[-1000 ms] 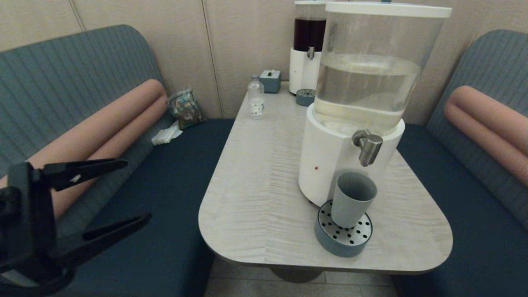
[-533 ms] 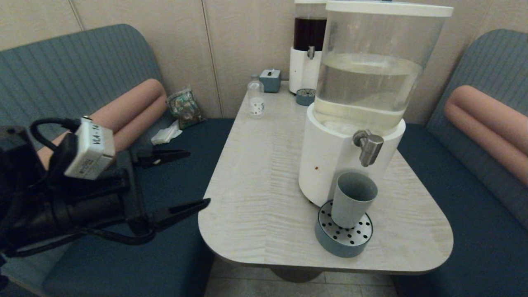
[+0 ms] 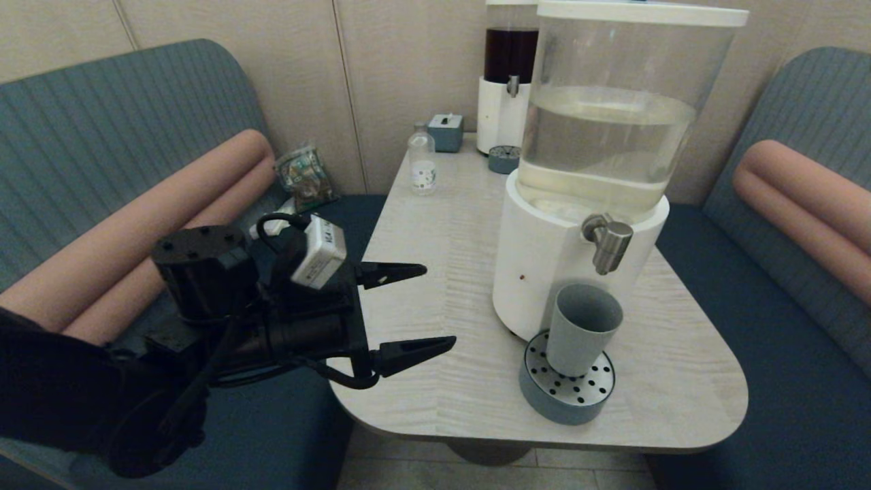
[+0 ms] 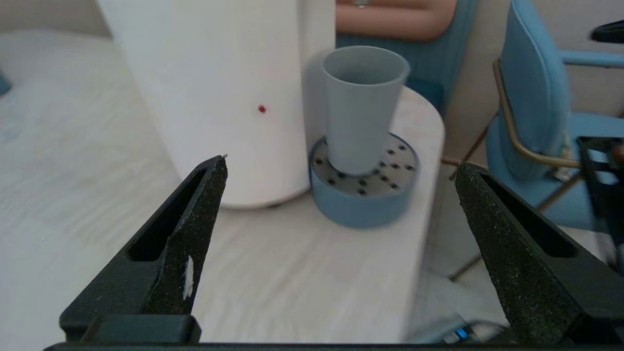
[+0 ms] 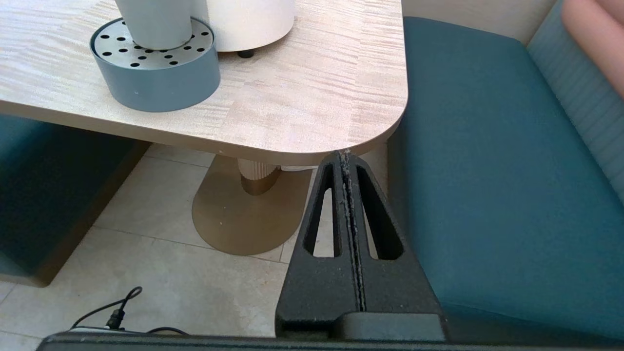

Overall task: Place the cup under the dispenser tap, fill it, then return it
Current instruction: Place the cup next to the water dispenser

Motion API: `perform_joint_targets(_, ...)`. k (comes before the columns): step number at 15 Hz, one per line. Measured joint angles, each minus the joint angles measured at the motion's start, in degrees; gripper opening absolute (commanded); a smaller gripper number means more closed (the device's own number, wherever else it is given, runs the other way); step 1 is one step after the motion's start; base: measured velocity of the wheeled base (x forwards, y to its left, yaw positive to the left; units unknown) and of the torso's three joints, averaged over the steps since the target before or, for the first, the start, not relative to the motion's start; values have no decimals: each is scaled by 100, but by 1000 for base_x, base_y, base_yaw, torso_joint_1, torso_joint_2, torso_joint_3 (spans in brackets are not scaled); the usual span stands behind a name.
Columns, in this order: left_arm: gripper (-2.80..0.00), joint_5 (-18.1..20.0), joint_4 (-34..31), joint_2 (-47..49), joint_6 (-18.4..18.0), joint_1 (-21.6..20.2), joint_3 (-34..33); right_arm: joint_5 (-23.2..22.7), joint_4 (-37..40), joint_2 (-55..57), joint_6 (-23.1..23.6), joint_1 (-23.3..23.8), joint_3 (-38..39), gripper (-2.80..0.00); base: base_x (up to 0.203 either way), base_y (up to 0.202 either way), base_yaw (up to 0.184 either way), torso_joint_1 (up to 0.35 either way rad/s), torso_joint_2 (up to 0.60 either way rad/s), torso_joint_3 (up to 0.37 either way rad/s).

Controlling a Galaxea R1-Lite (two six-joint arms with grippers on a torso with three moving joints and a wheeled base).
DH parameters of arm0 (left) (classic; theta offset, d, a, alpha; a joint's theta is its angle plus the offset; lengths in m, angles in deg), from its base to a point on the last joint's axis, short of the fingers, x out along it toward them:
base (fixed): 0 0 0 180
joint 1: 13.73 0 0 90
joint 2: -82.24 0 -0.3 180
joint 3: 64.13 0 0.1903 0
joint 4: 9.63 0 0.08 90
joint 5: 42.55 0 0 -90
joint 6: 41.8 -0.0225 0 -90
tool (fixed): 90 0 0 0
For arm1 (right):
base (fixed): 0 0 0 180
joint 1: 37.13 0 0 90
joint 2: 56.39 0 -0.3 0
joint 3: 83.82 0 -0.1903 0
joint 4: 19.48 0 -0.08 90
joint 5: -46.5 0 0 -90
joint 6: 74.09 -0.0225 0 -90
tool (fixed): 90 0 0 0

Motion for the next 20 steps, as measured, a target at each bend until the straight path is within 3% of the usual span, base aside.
perform_joint_targets(3,0,-42,453,761,165,195,464,-1,-1,0,-2,0,0,-280,0,0,0,0,0,0)
perform_joint_targets(11,0,-670,482,1634,438,1007,1303,-1,-1,0,0,5,0,-280,0,0,0,0,0,0)
perform_joint_targets(20,0,-901,477,2191,543,1531,1792,-1,0,0,0,3,0,-280,0,0,0,0,0,0)
